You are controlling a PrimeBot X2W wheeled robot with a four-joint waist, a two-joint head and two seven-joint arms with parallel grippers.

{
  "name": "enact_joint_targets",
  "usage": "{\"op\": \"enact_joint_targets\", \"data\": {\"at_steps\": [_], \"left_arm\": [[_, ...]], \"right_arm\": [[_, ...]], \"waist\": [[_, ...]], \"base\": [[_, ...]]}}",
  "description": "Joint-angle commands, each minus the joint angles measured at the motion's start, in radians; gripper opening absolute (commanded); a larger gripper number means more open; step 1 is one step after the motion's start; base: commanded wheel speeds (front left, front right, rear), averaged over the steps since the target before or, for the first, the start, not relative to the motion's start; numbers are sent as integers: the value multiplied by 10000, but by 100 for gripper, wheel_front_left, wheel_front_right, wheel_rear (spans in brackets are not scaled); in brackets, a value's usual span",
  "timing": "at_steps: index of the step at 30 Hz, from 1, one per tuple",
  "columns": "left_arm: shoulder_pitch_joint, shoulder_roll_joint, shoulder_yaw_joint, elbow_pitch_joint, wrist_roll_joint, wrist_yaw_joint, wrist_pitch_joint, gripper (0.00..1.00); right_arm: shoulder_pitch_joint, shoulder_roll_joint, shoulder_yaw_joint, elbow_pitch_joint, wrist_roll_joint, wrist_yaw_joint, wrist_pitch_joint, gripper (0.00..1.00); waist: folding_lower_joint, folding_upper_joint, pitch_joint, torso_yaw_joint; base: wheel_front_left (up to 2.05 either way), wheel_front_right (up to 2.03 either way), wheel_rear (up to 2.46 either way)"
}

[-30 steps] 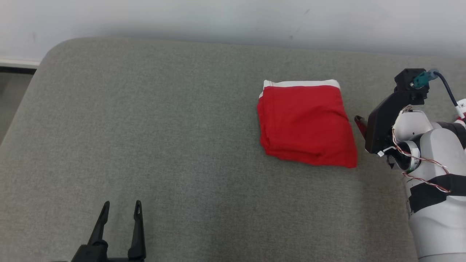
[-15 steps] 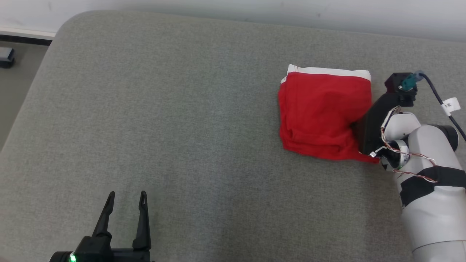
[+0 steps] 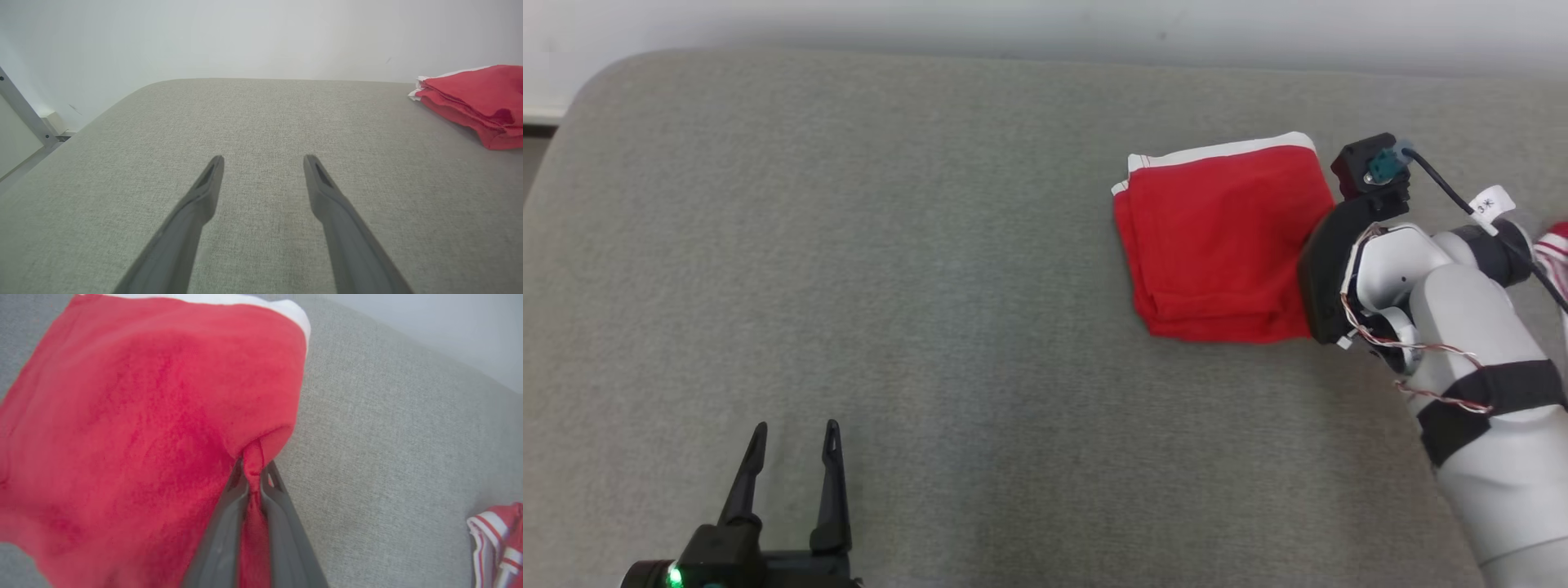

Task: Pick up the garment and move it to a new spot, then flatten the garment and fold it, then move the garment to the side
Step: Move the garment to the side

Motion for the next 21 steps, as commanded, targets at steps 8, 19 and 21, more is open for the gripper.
{"op": "enact_joint_targets", "data": {"at_steps": [8, 19, 21], "left_arm": [[208, -2, 163, -155, 194, -75, -27, 100], [-50, 134, 184, -137, 361, -235, -29, 100], [-95, 160, 196, -137, 376, -257, -29, 100]], "right_arm": [[701, -1457, 1026, -1659, 769, -22, 348, 0], [1014, -3431, 1925, -3484, 664, -22, 355, 0], [963, -3708, 2051, -3563, 592, -22, 213, 0]], "waist": [[0, -1, -478, -1490], [0, -1, -216, -2635], [0, -1, -141, -2687]], "base": [[0, 0, 0], [0, 0, 0], [0, 0, 0]]}}
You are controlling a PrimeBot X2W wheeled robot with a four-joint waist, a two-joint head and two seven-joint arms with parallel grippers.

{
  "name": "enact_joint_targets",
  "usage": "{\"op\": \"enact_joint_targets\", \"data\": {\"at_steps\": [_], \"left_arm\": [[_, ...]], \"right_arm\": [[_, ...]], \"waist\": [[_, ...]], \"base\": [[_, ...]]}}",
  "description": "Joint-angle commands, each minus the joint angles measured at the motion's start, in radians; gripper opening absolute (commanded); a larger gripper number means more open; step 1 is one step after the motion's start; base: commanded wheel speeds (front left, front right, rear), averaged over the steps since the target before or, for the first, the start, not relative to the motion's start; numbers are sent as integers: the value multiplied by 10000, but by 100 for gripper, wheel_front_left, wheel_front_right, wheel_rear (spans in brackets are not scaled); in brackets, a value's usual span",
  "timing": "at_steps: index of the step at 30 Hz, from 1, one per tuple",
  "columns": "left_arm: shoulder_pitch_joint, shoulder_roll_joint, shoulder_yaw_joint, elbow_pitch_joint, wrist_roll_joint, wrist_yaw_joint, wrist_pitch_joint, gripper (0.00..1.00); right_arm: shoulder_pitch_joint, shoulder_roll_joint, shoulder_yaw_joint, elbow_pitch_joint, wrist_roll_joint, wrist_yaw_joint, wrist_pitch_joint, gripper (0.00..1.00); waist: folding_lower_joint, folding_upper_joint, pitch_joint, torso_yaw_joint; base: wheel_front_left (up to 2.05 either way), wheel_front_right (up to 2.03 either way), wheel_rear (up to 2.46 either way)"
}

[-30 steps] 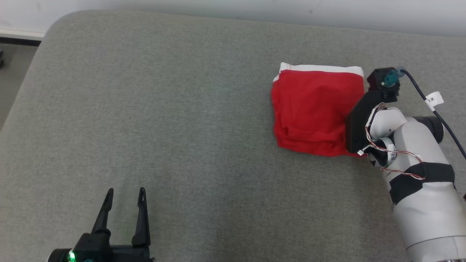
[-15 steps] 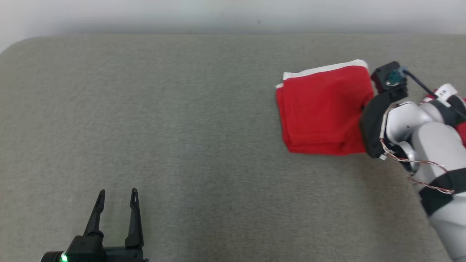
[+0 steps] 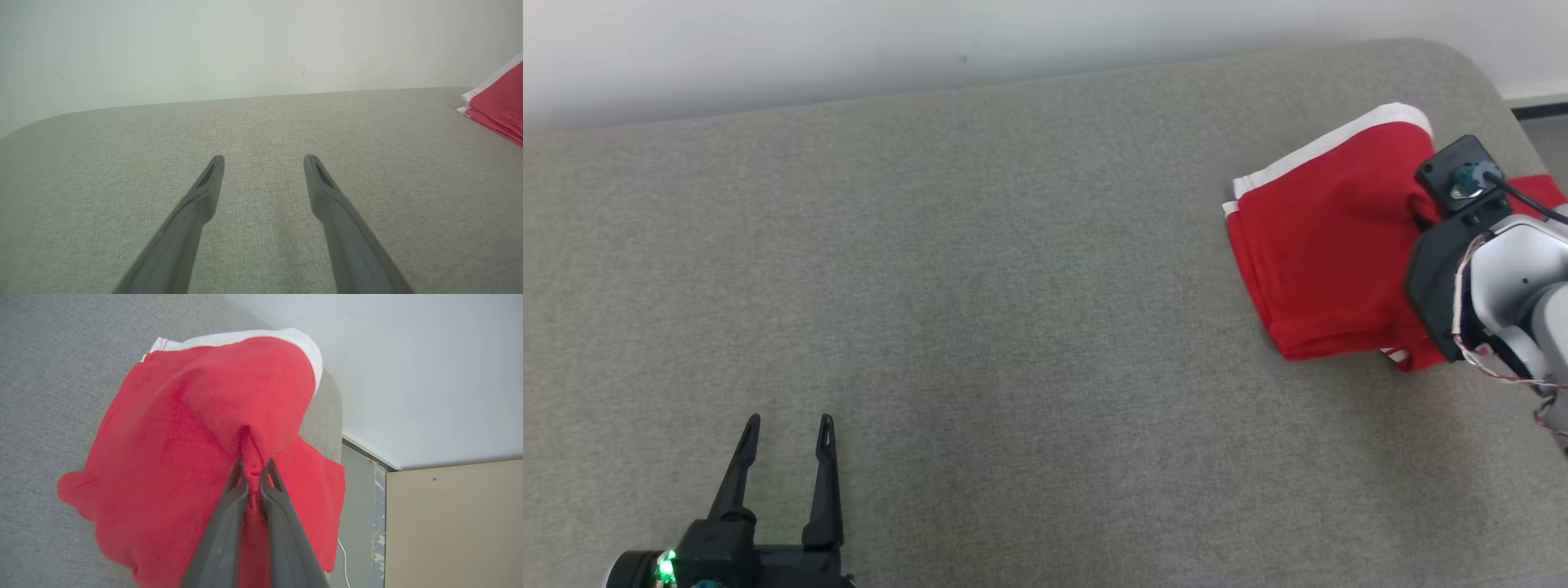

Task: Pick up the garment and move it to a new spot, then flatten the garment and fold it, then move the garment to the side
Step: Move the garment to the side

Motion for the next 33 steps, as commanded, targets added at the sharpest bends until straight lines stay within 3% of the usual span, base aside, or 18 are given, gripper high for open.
{"op": "enact_joint_targets", "data": {"at_steps": [1, 10, 16, 23, 31, 33], "left_arm": [[-87, 69, 26, -18, 41, -17, -29, 100], [-163, 218, -2, 3, 110, -123, -29, 100], [-122, 264, -49, -84, 177, -140, -29, 100], [-174, 376, -133, -160, 215, -171, -29, 100], [-320, 502, -213, -246, 271, -191, -29, 100], [-383, 518, -215, -280, 287, -174, -29, 100]], "right_arm": [[8, -169, 90, -32, -63, -22, -102, 0], [-292, -1082, 279, 549, -77, -22, -1128, 0], [2, -1610, -683, 990, 77, -22, -1520, 0], [859, -2494, -926, 1577, 255, -22, -1863, 0], [717, -2236, -1645, 2788, -1177, -24, -3799, 2], [518, -1951, -2019, 3193, -1633, -24, -4141, 92]], "waist": [[0, -1, 186, -200], [0, -1, 444, -69], [0, -1, 647, 172], [0, -1, 1029, 450], [0, -1, 1437, 581], [0, -1, 1530, 595]], "base": [[0, 0, 0], [0, 0, 0], [0, 0, 0], [0, 0, 0], [0, 0, 0], [0, 0, 0]]}}
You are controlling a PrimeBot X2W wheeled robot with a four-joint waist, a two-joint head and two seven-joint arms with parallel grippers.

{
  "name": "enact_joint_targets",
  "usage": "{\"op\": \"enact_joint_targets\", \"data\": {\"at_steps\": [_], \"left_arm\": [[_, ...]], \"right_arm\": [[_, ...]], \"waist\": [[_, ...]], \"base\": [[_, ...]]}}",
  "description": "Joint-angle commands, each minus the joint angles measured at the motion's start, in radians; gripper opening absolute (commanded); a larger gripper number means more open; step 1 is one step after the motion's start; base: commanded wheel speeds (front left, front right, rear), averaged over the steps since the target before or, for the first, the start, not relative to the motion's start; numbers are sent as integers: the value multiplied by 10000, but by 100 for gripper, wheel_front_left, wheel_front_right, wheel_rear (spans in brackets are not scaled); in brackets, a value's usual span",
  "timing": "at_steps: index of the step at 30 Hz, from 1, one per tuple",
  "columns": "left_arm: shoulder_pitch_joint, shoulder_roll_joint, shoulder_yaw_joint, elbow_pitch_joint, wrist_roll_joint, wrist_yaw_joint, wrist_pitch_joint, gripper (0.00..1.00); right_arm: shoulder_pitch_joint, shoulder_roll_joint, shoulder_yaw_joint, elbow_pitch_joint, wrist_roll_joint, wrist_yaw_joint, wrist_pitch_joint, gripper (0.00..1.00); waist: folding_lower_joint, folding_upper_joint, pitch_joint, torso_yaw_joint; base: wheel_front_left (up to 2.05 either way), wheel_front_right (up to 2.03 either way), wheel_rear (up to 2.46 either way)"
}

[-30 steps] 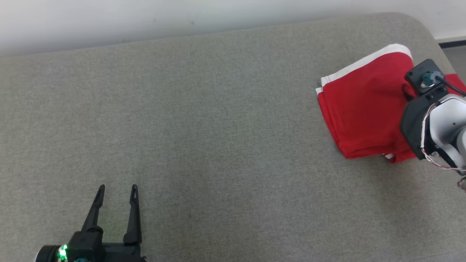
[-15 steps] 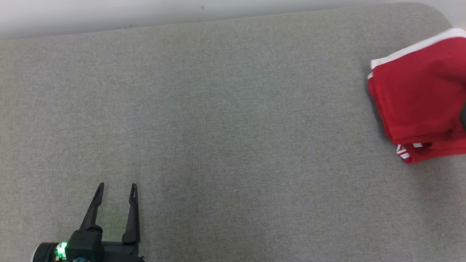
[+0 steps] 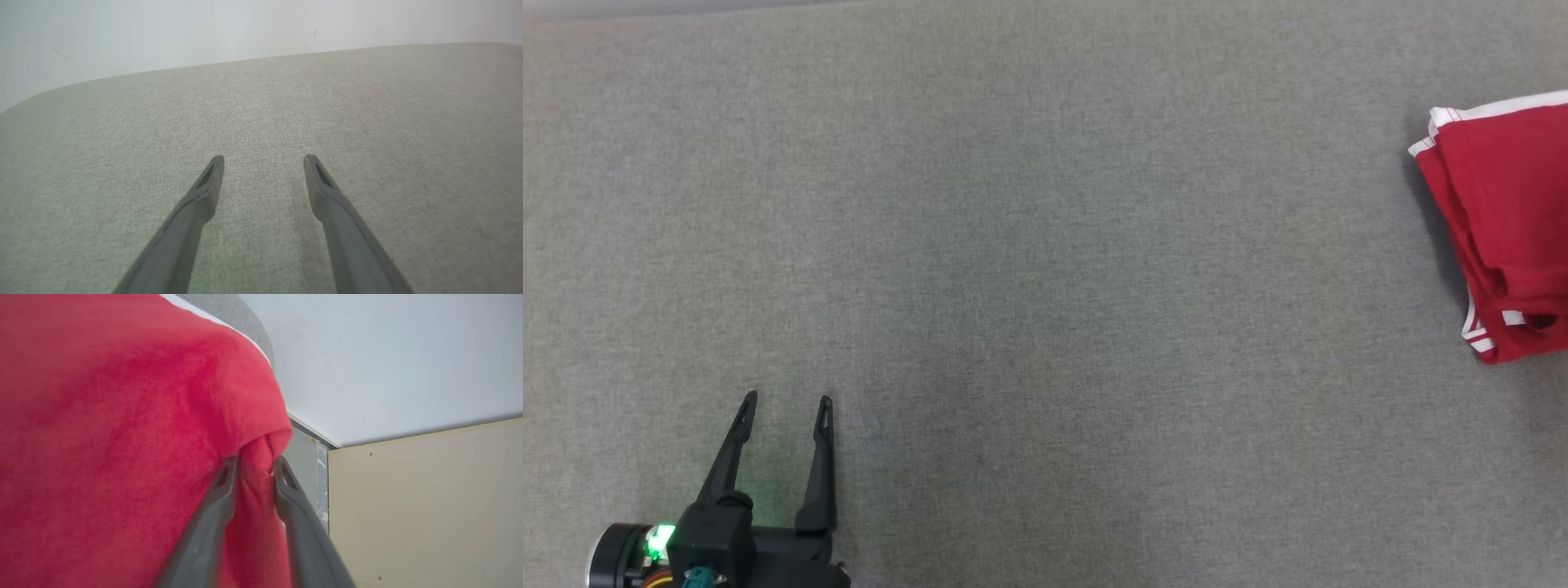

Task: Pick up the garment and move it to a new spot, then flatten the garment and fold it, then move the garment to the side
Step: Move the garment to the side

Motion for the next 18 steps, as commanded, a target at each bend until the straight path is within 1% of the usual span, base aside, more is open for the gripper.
{"op": "enact_joint_targets", "data": {"at_steps": [1, 5, 9, 12, 15, 17, 18], "left_arm": [[-128, 41, -4, -51, 78, 26, -29, 100], [-180, 36, -7, -86, 79, 78, -29, 100], [-182, -28, -17, -73, 31, 146, -29, 100], [-160, -74, -15, -61, -13, 177, -29, 100], [-119, -164, 26, -109, -127, 252, -29, 100], [-61, -227, 44, -129, -214, 271, -29, 100], [-15, -257, 42, -148, -286, 263, -29, 100]], "right_arm": [[-108, 202, -122, 117, -154, -26, -114, 100], [-325, 872, -689, 564, -809, -26, -667, 100], [-364, 1454, -1282, 618, -1216, -26, -1470, 100], [-214, 1771, -1584, 515, -1125, -26, -2389, 100], [59, 2065, -1731, 434, -760, -26, -3295, 100], [326, 2328, -1818, 283, -691, -26, -3595, 100], [501, 2606, -1883, 126, -448, -26, -3733, 100]], "waist": [[-1, -1, 97, 49], [-1, -1, 117, 62], [-1, -1, -57, 69], [-1, -1, -283, 88], [-1, -1, -581, 160], [-1, -1, -834, 235], [-1, -1, -967, 284]], "base": [[0, 0, 0], [0, 0, 0], [0, 0, 0], [0, 0, 0], [0, 0, 0], [0, 0, 0], [0, 0, 0]]}}
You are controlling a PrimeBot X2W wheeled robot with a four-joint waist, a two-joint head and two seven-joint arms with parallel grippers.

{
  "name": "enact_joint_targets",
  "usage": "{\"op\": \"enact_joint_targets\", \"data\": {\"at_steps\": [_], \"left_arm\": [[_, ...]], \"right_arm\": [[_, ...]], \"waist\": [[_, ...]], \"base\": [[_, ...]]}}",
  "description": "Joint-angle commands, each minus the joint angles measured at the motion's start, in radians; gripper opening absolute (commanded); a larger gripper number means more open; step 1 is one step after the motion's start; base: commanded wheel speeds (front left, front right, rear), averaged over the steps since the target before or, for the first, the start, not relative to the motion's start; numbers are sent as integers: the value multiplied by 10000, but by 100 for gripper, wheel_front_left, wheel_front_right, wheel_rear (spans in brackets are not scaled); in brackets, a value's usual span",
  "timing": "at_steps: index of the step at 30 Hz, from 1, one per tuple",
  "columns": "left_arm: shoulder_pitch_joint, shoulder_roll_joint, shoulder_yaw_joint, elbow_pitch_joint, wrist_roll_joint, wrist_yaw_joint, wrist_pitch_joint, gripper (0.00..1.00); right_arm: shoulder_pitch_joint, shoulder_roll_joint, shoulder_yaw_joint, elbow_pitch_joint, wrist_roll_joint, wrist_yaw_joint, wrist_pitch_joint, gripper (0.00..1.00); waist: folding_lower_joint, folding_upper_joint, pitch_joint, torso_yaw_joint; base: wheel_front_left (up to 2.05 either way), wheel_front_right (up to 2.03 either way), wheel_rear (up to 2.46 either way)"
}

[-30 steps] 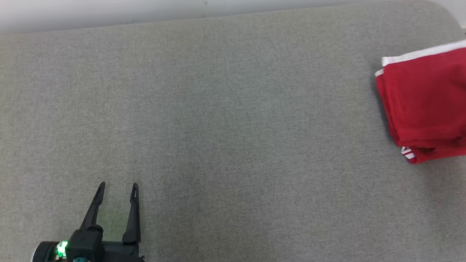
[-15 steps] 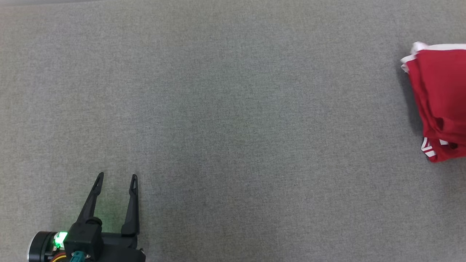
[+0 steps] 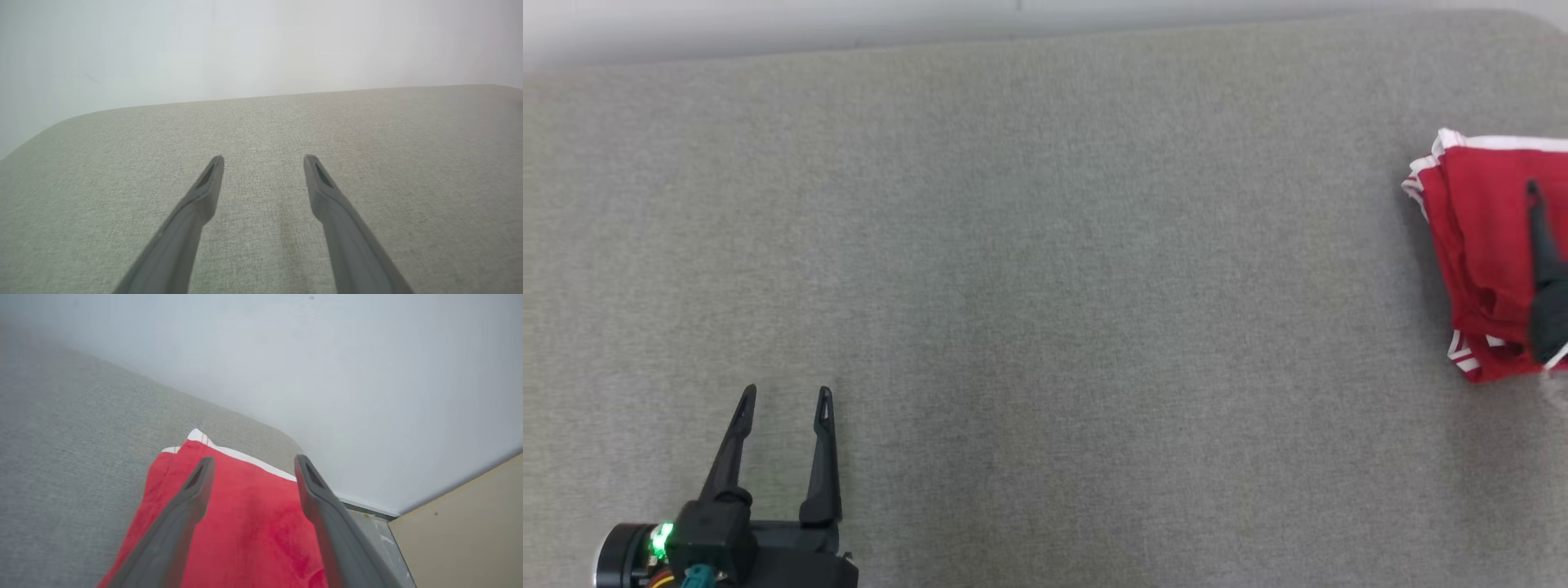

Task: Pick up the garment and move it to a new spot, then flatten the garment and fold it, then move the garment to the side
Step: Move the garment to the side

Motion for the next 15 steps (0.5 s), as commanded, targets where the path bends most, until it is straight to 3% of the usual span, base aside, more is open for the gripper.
{"op": "enact_joint_targets", "data": {"at_steps": [1, 8, 15], "left_arm": [[122, -46, 3, -80, -104, 10, -29, 100], [695, -190, 176, -460, -72, 259, -29, 100], [1019, -285, 349, -420, -423, 266, -29, 100]], "right_arm": [[293, 392, -137, -191, 300, -24, -158, 100], [2386, 2395, -775, -2523, 1522, -24, -555, 100], [3967, 3642, -1017, -4291, 1490, -26, -341, 100]], "waist": [[1, 1, -452, 188], [1, 1, -1494, 507], [1, 1, -2076, 657]], "base": [[0, 0, 0], [0, 0, 0], [0, 0, 0]]}}
